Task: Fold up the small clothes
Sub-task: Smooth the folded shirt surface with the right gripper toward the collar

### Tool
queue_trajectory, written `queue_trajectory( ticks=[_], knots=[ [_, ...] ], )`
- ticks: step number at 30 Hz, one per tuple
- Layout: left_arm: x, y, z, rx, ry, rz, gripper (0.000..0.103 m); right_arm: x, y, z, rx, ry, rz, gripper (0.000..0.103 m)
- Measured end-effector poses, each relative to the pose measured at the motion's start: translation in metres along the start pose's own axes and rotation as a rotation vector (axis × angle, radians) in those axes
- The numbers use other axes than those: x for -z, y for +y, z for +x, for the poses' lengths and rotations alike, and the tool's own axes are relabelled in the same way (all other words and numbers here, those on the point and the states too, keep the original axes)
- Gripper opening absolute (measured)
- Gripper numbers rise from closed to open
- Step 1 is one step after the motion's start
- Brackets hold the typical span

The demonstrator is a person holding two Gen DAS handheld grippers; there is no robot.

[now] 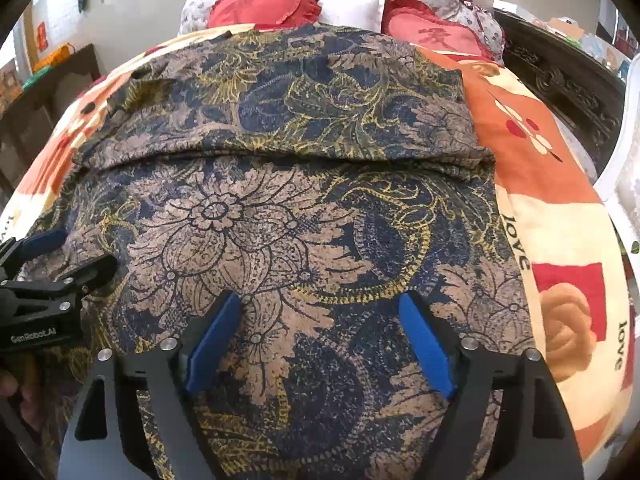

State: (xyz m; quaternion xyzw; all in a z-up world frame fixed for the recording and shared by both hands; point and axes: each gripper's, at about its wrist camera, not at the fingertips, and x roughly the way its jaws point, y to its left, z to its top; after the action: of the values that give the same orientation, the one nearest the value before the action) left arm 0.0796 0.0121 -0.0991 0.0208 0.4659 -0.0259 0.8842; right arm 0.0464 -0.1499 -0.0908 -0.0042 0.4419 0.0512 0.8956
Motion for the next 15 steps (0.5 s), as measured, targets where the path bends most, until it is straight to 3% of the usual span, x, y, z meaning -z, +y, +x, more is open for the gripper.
queue_trajectory(
  ticks=[5, 8, 10, 13, 15],
  knots=[
    [-0.003, 0.009, 0.001, 0.032, 0.037, 0.020, 0.103, -0.001, 0.002, 0.000, -0.006, 0.045, -0.019, 0.093],
    [0.017, 0.022, -0.024, 0.109, 0.100, 0.079, 0.100, 0.011, 0.002, -0.012, -0.022, 0.138, -0.063, 0.093],
    [0.036, 0.041, -0.053, 0.153, 0.072, 0.081, 0.099, 0.034, 0.001, -0.032, -0.031, 0.152, -0.129, 0.093],
    [0.067, 0.081, -0.086, 0.117, 0.031, 0.057, 0.099, 0.070, 0.001, -0.059, -0.012, 0.149, -0.201, 0.093],
    [0.089, 0.108, -0.092, 0.094, 0.063, 0.000, 0.099, 0.086, -0.009, -0.071, -0.036, 0.143, -0.149, 0.093]
  ],
)
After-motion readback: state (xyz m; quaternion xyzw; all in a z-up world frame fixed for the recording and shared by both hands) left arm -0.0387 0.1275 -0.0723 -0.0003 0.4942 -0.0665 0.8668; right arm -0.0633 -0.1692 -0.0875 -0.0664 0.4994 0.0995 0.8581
